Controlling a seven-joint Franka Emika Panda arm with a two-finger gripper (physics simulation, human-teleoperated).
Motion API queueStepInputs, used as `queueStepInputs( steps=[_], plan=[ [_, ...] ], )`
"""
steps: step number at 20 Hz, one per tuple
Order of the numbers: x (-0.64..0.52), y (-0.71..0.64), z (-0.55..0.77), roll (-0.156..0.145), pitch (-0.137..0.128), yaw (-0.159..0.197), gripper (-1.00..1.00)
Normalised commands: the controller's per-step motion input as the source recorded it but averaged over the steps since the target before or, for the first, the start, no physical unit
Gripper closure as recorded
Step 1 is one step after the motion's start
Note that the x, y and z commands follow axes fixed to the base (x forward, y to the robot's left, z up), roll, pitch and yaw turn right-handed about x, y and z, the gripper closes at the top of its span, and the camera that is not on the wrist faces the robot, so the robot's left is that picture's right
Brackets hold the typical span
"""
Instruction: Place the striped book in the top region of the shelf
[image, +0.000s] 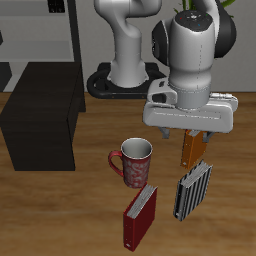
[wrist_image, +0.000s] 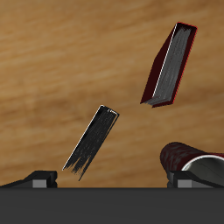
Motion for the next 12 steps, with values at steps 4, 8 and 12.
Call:
queueStepInputs(
  steps=[4,8,12],
  plan=[
    [0.06,0.09,-0.17,-0.022,0.003,-0.004,-1.00],
    [0.07,0.13,-0.19,0.011,-0.004,-0.067,-1.00],
    [0.07,0.12,-0.21,0.021,-0.006,0.011,-1.00]
  ],
)
